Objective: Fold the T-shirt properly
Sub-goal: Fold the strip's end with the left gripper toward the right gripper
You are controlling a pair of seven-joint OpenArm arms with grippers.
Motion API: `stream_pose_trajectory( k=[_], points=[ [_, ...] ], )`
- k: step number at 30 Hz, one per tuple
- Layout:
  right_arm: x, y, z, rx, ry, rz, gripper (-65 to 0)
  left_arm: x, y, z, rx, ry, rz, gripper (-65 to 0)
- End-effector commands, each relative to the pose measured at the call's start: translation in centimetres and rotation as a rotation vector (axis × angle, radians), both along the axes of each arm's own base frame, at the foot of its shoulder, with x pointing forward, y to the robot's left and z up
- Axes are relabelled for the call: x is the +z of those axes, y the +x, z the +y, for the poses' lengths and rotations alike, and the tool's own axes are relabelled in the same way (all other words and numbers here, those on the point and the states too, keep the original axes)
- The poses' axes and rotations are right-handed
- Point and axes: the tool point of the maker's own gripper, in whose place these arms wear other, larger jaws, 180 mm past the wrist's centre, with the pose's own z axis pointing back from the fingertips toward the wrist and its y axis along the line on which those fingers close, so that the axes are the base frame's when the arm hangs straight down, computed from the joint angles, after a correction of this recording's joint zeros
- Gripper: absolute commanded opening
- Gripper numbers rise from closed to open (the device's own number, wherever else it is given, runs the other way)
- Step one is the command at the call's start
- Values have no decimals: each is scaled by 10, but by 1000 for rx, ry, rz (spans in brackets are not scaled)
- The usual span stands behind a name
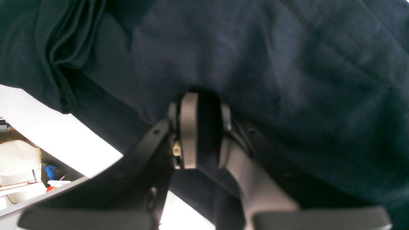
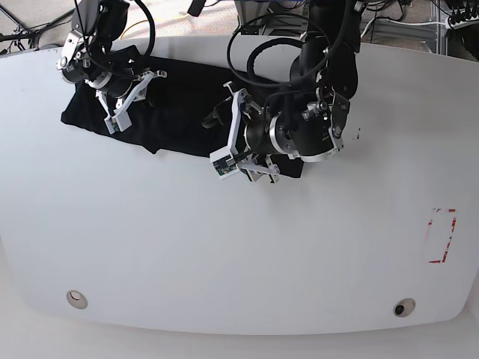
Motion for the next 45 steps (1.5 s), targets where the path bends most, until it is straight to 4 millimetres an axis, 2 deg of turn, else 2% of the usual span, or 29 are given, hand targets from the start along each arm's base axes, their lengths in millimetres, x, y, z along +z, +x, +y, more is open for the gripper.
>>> stream_pose_trajectory(
  k=[1, 4, 8, 10, 13, 15, 16, 20, 21, 23, 25, 29, 31, 34, 36, 40, 45],
  points=[
    [10, 9, -1, 4, 1, -45, -563, 14, 10, 0, 20, -41, -35, -257],
    [15, 17, 0, 5, 3, -69, -563, 9, 19, 20, 78, -21, -30, -258],
    [24, 22, 0, 8, -3, -98, -556, -8, 29, 63, 157, 48, -31, -260],
    [36, 28, 0, 17, -23, -140, -555, -23, 29, 90, 205, 113, -23, -260],
    [54, 39, 0, 28, -48, -200, -542, -38, 23, 114, 237, 159, -26, -260],
    [62, 42, 3, 21, -41, -228, -465, -45, 17, 121, 237, 162, -29, -260],
    [66, 43, 4, 16, -22, -243, -406, -50, 14, 123, 236, 159, -19, -260],
    [83, 44, -8, -53, 65, -304, -160, -77, 7, 129, 247, 143, 56, -260],
    [87, 43, -13, -76, 83, -319, -114, -86, 5, 130, 255, 138, 84, -260],
    [90, 37, -29, -115, 85, -319, -62, -99, 2, 132, 266, 129, 126, -260],
    [94, 31, -51, -157, 68, -315, -60, -108, -2, 133, 272, 131, 158, -260],
    [91, 14, -98, -270, 57, -285, -60, -113, -9, 133, 271, 133, 176, -260],
    [85, 1, -130, -349, 44, -254, -60, -115, -11, 139, 271, 147, 177, -260],
    [73, -19, -166, -448, 43, -199, -57, -114, -12, 139, 270, 146, 178, -260],
    [63, -39, -193, -521, 47, -144, -54, -114, -12, 139, 270, 146, 178, -260],
    [39, -56, -214, -589, 110, -59, -54, -114, -12, 140, 270, 147, 178, -260],
    [22, -63, -212, -609, 161, -9, -55, -115, -12, 140, 270, 149, 178, -260]
  ],
)
